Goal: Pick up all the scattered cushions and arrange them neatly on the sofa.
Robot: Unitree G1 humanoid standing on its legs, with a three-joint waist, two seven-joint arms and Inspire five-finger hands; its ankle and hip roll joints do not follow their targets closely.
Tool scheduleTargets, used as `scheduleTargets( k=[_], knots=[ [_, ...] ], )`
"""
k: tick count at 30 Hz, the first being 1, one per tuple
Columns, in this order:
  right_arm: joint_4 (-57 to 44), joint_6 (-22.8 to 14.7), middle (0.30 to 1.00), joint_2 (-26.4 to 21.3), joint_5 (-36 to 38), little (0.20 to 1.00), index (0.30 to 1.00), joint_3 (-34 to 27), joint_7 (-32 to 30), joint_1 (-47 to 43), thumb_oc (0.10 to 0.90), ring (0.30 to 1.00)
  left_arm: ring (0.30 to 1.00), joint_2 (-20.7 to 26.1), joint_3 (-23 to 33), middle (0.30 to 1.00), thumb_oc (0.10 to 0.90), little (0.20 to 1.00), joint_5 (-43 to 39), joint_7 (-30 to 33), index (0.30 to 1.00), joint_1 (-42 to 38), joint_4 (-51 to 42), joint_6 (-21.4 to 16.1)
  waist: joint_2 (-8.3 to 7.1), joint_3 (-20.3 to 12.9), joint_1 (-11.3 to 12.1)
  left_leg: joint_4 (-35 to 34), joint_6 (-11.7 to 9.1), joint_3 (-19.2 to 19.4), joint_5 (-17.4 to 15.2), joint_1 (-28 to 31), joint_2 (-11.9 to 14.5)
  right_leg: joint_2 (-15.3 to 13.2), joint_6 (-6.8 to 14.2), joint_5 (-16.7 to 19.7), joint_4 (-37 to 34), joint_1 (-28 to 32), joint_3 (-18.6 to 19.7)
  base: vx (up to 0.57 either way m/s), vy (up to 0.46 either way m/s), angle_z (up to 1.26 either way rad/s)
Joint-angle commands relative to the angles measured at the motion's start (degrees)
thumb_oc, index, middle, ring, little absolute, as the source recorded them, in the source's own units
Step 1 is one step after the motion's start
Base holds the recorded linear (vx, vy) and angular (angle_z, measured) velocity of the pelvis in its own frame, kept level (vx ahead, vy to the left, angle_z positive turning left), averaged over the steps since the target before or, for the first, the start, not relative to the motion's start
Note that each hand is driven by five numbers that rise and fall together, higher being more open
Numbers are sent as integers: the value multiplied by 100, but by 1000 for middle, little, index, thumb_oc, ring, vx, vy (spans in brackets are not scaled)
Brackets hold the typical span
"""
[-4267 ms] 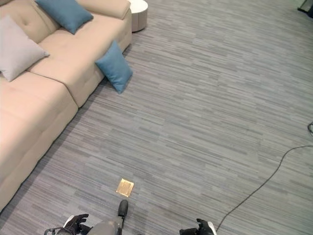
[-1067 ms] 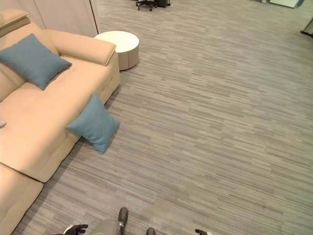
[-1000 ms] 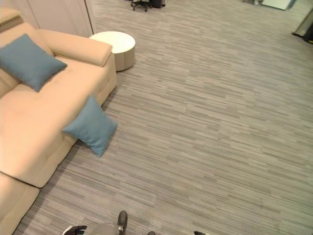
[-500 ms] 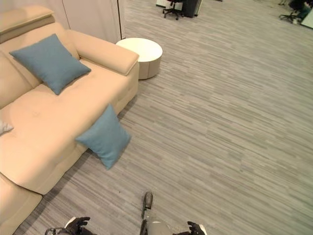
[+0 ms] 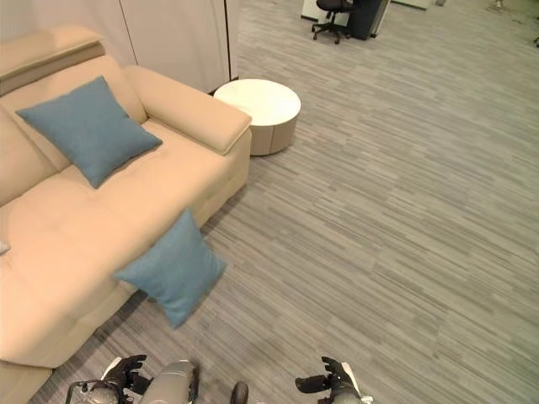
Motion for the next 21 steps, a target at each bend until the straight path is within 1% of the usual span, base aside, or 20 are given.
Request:
scheduleTargets(
  k=[1,2,4,5,6,7,8,9,10,11,12,13,14,15,16,17,18,19,20,21],
  knots=[
    [-108,-56,900,-338,67,900,900,-41,-142,358,800,900,900,-186,-159,900,800,900,38,-42,900,56,26,-128,81,-75,59,-361,234,172,472,510,-143,26,694,-683,467,-53,458,361,46,-7],
    [-102,-43,900,-338,49,900,900,-42,-135,385,800,900,900,-191,-123,900,800,900,51,-54,900,115,49,-117,131,-110,113,-639,222,413,705,416,-126,136,683,-802,467,147,537,339,58,-2],
    [-116,-47,900,-297,15,900,900,-24,-111,433,800,900,900,-191,-37,900,800,900,43,-71,900,227,87,-111,134,-181,206,-816,248,650,773,434,-109,206,684,-900,484,323,627,415,83,-4],
    [-124,-47,900,-274,-5,900,900,-26,-93,445,800,900,900,-183,21,900,800,900,36,-86,900,268,112,-98,112,-250,258,-921,321,649,729,519,-127,205,703,-936,505,377,665,243,56,-21],
    [-125,-47,900,-273,-6,900,900,-25,-94,447,800,900,900,-182,21,900,800,900,36,-86,900,271,111,-98,107,-246,265,-933,323,657,731,534,-130,199,705,-939,505,385,673,304,92,-42],
    [-88,-42,900,-246,-72,900,900,-12,-70,468,800,900,900,-188,91,900,800,900,-1,-104,900,322,183,-90,28,-349,345,-927,416,527,670,609,-226,126,801,-957,717,398,677,295,106,-50],
    [-68,-40,900,-237,-122,900,900,-13,-59,467,800,900,900,-191,113,900,800,900,16,-112,900,334,217,-82,-18,-420,419,-901,451,535,598,658,-239,60,920,-964,875,409,605,294,106,-33],
    [-67,-40,900,-236,-123,900,900,-13,-59,468,800,900,900,-189,113,900,800,900,16,-112,900,334,217,-82,-22,-421,423,-897,452,539,593,658,-241,56,922,-971,882,406,608,192,71,-4],
    [-74,-41,900,-220,-154,900,900,-12,-39,471,800,900,900,-166,136,900,800,900,21,-107,900,346,226,-77,-59,-465,466,-932,513,528,512,763,-248,6,1013,-950,1121,352,588,192,81,6],
    [-80,-49,900,-211,-185,900,900,11,-5,474,800,900,900,-138,158,900,800,900,-7,-103,900,335,215,-80,-101,-469,497,-936,589,509,409,898,-296,-67,1167,-840,1550,244,522,266,154,10],
    [-114,-25,900,-211,-241,900,900,9,13,429,800,900,900,-90,178,900,800,900,-52,-89,900,299,142,-62,-62,-393,457,-950,724,417,285,1097,-311,-246,1515,-309,2597,-274,359,220,144,8],
    [-150,-25,900,-215,-249,900,900,16,24,395,800,900,900,-67,165,900,800,900,-79,-88,900,265,101,-58,-39,-331,401,-932,799,342,240,1176,-340,-333,1662,24,3040,-482,303,166,103,21],
    [-200,-35,900,-209,-247,900,900,8,36,373,800,900,900,-41,137,900,800,900,-82,-78,900,230,80,-58,26,-305,362,-934,832,225,212,1239,-316,-321,1708,187,3343,-681,306,90,30,34],
    [-200,-35,900,-209,-247,900,900,8,36,372,800,900,900,-41,138,900,800,900,-83,-78,900,229,79,-57,21,-302,352,-928,835,217,209,1236,-326,-331,1711,175,3362,-686,298,106,20,59],
    [-217,-33,900,-196,-247,900,900,-2,45,362,800,900,900,-22,113,900,800,900,-75,-75,900,234,64,-57,75,-290,314,-971,857,86,171,1355,-316,-337,1703,131,3573,-854,303,146,25,105],
    [-226,-32,900,-186,-254,900,900,6,51,366,800,900,900,-9,109,900,800,900,-71,-66,900,250,49,-60,125,-284,291,-1010,864,-43,143,1481,-306,-369,1624,34,3623,-1009,276,215,17,91],
    [-237,-40,900,-188,-245,900,900,6,40,366,800,900,900,-6,101,900,800,900,-75,-67,900,243,42,-65,155,-290,283,-1022,859,-138,133,1545,-294,-407,1535,-39,3487,-1126,271,247,-15,77],
    [-254,-57,900,-188,-227,900,900,25,23,362,800,900,900,-4,89,900,800,900,-98,-63,900,223,40,-85,167,-245,219,-1041,844,-327,104,1649,-331,-433,1409,-253,3302,-1225,306,217,-43,47],
    [-257,-60,900,-195,-208,900,900,31,25,359,800,900,900,-8,71,900,800,900,-101,-58,900,209,33,-93,184,-249,165,-1055,823,-468,97,1691,-340,-377,1327,-378,3017,-1258,408,321,-106,81],
    [-286,-73,900,-200,-107,900,900,42,26,367,800,900,900,-26,16,900,800,900,-63,-43,900,166,50,-137,137,-199,-9,-1039,804,-910,17,1853,-490,-77,1222,-498,2289,-1443,1169,227,-85,93]
  ],
)
